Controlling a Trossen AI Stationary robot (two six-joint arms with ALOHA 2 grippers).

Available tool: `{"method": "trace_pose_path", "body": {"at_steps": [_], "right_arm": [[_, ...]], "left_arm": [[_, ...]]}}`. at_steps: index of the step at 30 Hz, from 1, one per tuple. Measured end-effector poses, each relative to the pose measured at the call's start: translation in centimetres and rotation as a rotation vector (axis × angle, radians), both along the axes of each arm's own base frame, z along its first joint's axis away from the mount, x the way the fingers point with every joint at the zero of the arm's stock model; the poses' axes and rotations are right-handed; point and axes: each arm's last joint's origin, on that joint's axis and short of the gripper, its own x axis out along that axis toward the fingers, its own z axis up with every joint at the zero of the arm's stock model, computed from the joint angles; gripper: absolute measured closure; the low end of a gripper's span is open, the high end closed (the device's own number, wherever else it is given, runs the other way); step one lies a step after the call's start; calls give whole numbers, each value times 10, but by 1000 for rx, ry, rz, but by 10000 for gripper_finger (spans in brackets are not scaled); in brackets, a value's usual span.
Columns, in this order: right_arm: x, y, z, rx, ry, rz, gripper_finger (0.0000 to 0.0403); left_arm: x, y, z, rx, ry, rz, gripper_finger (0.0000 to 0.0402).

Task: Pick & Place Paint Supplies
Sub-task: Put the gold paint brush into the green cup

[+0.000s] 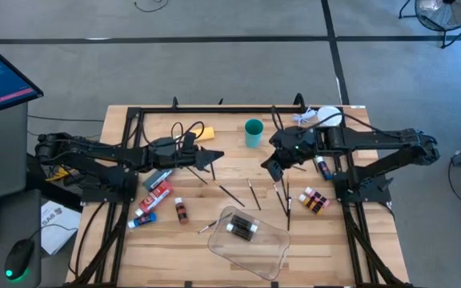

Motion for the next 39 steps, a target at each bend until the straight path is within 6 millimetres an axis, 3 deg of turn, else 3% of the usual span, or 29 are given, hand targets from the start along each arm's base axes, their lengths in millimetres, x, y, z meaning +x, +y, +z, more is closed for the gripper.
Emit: {"method": "trace_pose_path", "body": {"at_steps": [14, 23, 33, 39], "right_arm": [[0, 2, 0, 24, -5, 30, 403], [0, 8, 0, 25, -6, 52, 403], [3, 9, 3, 41, -45, 76, 403], [7, 12, 9, 97, -123, 148, 403]], "left_arm": [[0, -1, 0, 1, 1, -27, 401], [1, -11, 6, -18, -61, -399, 401], [-7, -22, 37, 96, -387, -707, 401], [-22, -28, 65, 237, -706, -736, 401]]}}
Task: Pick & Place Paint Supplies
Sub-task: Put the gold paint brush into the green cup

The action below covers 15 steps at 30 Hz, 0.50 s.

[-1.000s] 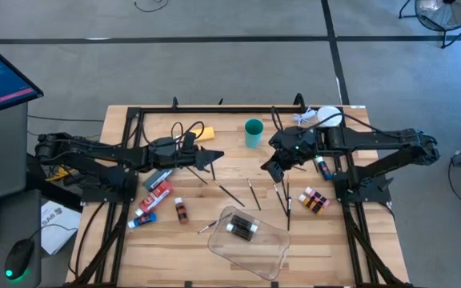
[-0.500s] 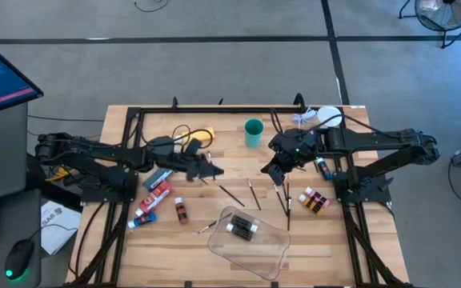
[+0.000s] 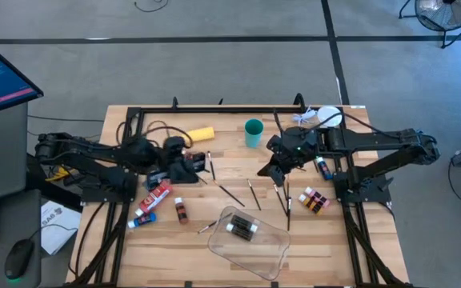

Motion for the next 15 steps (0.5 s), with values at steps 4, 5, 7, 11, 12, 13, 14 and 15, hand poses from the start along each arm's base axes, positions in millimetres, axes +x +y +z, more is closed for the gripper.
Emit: {"method": "trace_pose_path", "body": {"at_steps": [4, 5, 7, 11, 12, 13, 14, 15], "right_arm": [[9, 4, 17, 82, -198, 98, 403], [11, 4, 24, 104, -264, 116, 403], [15, 5, 38, 134, -404, 143, 403], [16, 6, 61, 173, -636, 173, 403], [15, 6, 65, 182, -677, 183, 403], [15, 6, 69, 190, -710, 189, 403], [15, 6, 71, 195, -735, 191, 403], [14, 6, 73, 204, -752, 191, 403]], "left_arm": [[-7, 2, 10, -17, -158, 92, 401], [-8, 3, 11, -21, -179, 111, 401], [-9, 3, 12, -18, -196, 133, 401], [-9, 3, 12, -17, -197, 137, 401], [-9, 3, 12, -18, -197, 137, 401], [-9, 3, 12, -18, -196, 137, 401], [-9, 3, 12, -18, -196, 138, 401], [-9, 3, 12, -19, -196, 139, 401]]}}
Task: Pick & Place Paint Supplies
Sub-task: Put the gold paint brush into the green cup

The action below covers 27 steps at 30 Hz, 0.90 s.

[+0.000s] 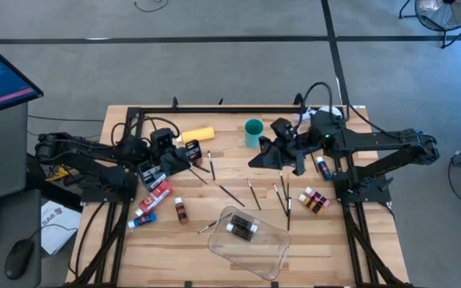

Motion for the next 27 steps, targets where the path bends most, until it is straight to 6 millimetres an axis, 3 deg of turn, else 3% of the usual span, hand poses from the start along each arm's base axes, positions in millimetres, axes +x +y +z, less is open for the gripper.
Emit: {"method": "trace_pose_path", "body": {"at_steps": [17, 27], "right_arm": [[0, 0, 2, 28, -8, 7, 403], [0, -1, -1, 21, 20, 0, 403]], "left_arm": [[6, 3, -5, -43, 79, 50, 401], [21, 20, -28, -114, 381, 144, 401]]}}
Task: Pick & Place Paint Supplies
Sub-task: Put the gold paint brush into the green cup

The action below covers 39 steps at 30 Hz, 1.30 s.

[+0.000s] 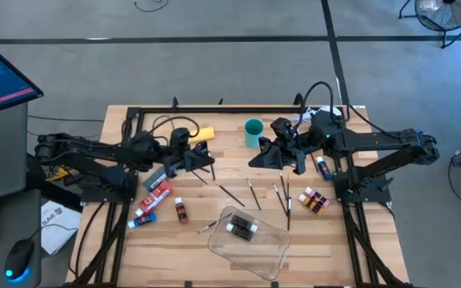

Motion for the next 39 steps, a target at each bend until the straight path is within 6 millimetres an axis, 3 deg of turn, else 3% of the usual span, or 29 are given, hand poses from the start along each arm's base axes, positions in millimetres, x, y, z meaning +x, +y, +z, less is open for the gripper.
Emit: {"method": "trace_pose_path", "body": {"at_steps": [5, 17, 25, 39], "right_arm": [[1, -2, -5, 0, 56, -7, 403], [3, -6, -11, 4, 118, -61, 403], [4, -34, -22, 23, 231, -387, 403], [-3, -80, -25, 11, 247, -615, 403]], "left_arm": [[3, 19, -11, -96, 137, 32, 401], [-1, 44, -12, -100, 151, 109, 401], [-3, 53, -12, -89, 145, 176, 401], [-3, 53, -13, -61, 153, 144, 401]]}}
